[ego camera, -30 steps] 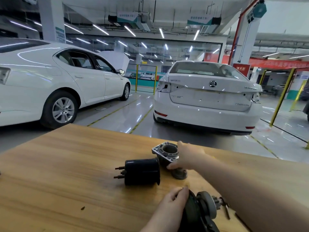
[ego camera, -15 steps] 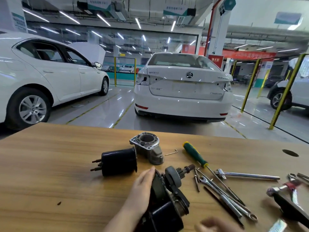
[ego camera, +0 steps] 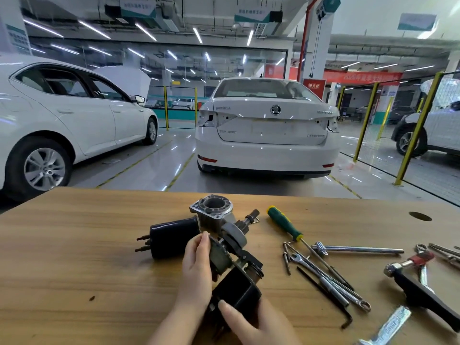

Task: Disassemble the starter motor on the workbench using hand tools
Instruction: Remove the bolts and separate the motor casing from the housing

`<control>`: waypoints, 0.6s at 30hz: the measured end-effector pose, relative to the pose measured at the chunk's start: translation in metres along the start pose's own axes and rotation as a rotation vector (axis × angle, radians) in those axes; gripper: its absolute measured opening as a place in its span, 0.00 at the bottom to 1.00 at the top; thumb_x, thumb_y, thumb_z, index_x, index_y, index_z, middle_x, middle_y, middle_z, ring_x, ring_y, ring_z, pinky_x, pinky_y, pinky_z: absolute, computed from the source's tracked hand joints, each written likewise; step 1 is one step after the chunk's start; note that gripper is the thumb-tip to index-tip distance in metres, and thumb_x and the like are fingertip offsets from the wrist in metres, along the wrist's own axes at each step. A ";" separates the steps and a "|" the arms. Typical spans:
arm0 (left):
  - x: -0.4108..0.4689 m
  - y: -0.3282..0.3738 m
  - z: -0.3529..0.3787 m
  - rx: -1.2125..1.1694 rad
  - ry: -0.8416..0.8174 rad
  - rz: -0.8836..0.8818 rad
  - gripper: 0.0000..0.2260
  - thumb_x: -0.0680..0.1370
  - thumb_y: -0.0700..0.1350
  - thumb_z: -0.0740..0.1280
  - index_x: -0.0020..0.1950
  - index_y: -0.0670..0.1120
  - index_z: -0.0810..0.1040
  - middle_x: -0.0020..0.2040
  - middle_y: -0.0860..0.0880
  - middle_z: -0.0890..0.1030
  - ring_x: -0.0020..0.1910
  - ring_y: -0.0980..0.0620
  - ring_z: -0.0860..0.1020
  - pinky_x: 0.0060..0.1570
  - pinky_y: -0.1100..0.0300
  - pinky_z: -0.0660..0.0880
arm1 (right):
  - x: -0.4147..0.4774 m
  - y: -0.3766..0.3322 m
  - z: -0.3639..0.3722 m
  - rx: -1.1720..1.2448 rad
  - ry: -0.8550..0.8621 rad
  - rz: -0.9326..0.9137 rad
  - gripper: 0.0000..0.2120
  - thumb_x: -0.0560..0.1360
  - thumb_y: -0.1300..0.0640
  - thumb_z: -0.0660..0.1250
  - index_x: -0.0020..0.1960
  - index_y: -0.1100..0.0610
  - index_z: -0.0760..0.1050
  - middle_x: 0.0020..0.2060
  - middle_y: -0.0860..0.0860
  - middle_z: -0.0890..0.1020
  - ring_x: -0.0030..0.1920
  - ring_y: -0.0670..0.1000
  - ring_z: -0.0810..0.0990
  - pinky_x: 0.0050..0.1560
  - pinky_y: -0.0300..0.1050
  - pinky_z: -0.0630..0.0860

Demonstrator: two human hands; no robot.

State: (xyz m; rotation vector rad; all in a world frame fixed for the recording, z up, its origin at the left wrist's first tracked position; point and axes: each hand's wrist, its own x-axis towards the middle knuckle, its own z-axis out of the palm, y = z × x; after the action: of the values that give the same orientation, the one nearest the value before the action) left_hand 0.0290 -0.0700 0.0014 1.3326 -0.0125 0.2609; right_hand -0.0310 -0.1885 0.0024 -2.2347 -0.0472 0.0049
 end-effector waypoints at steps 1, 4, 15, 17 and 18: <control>0.001 -0.001 -0.001 0.009 0.013 0.039 0.14 0.77 0.56 0.55 0.50 0.50 0.76 0.38 0.53 0.81 0.36 0.61 0.79 0.34 0.69 0.73 | -0.002 0.004 0.009 0.133 -0.019 0.069 0.25 0.66 0.31 0.65 0.55 0.45 0.72 0.49 0.39 0.78 0.49 0.38 0.75 0.50 0.30 0.72; -0.003 0.004 -0.001 0.017 0.037 0.143 0.15 0.76 0.57 0.54 0.49 0.50 0.76 0.42 0.51 0.79 0.41 0.61 0.77 0.40 0.68 0.72 | -0.001 -0.002 0.010 0.000 0.050 0.075 0.29 0.64 0.27 0.62 0.57 0.44 0.69 0.46 0.40 0.74 0.44 0.39 0.71 0.37 0.27 0.65; -0.004 0.003 0.003 -0.064 0.106 0.173 0.15 0.83 0.47 0.49 0.46 0.51 0.74 0.45 0.44 0.77 0.45 0.56 0.77 0.50 0.59 0.72 | -0.006 0.007 0.007 0.227 0.111 0.038 0.20 0.60 0.34 0.71 0.44 0.37 0.65 0.39 0.32 0.72 0.39 0.29 0.71 0.37 0.22 0.68; -0.005 0.004 0.005 -0.159 0.142 0.109 0.16 0.83 0.48 0.49 0.45 0.51 0.75 0.41 0.47 0.79 0.43 0.55 0.78 0.46 0.61 0.73 | -0.005 0.007 0.011 0.312 0.107 0.013 0.21 0.61 0.38 0.74 0.43 0.37 0.63 0.38 0.30 0.72 0.37 0.25 0.71 0.38 0.20 0.68; -0.006 0.005 0.005 -0.203 0.159 0.086 0.17 0.82 0.49 0.49 0.44 0.51 0.75 0.38 0.50 0.81 0.41 0.56 0.78 0.44 0.61 0.73 | -0.005 0.008 0.013 0.362 0.112 -0.003 0.21 0.61 0.40 0.75 0.43 0.37 0.63 0.37 0.29 0.74 0.38 0.25 0.71 0.38 0.20 0.68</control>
State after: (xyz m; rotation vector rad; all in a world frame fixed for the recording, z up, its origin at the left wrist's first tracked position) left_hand 0.0227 -0.0752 0.0065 1.1077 0.0362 0.4269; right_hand -0.0356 -0.1837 -0.0123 -1.8697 0.0107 -0.1052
